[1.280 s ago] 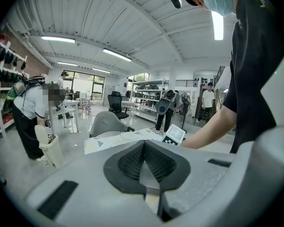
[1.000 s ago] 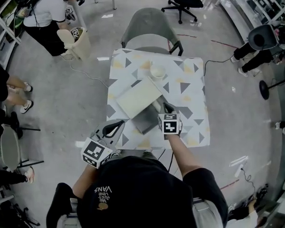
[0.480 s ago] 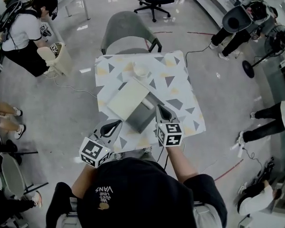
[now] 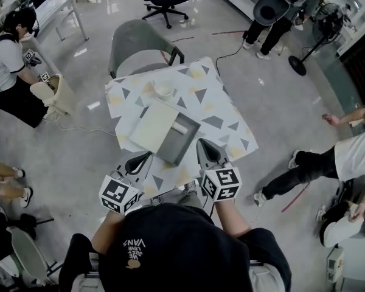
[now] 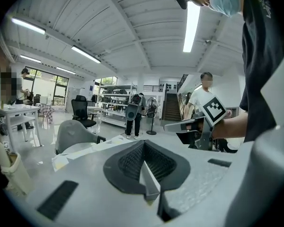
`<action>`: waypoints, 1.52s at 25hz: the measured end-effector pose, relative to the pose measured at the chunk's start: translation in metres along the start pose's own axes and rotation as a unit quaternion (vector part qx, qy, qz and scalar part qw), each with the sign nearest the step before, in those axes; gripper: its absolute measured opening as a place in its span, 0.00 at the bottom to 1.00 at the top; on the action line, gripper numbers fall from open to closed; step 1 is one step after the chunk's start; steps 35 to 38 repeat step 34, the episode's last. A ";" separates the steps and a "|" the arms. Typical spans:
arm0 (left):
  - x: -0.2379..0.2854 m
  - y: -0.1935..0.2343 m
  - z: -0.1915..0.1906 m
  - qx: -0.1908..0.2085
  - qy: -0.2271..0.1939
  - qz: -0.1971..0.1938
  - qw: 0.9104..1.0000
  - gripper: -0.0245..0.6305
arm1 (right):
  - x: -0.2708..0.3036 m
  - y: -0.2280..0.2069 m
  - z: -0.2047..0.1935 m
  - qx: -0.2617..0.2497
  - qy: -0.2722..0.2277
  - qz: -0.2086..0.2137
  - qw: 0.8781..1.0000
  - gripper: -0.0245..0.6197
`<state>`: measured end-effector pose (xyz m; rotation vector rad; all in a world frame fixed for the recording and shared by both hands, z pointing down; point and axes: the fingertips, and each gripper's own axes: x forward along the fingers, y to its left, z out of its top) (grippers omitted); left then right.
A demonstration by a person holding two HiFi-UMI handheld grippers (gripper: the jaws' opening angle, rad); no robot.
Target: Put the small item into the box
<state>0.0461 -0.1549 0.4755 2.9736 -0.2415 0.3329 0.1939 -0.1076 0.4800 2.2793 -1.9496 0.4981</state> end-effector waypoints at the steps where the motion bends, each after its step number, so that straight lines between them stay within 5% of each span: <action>1: -0.001 0.000 0.000 0.002 -0.001 -0.005 1.000 0.05 | -0.006 0.003 0.002 0.003 -0.006 -0.003 1.000 0.04; 17: -0.014 -0.010 -0.001 0.021 -0.009 -0.059 0.998 0.05 | -0.063 0.030 -0.004 0.025 -0.038 -0.059 0.997 0.04; 38: -0.020 -0.006 -0.006 0.011 -0.008 -0.057 0.998 0.05 | -0.066 0.034 -0.001 0.002 -0.040 -0.087 0.995 0.04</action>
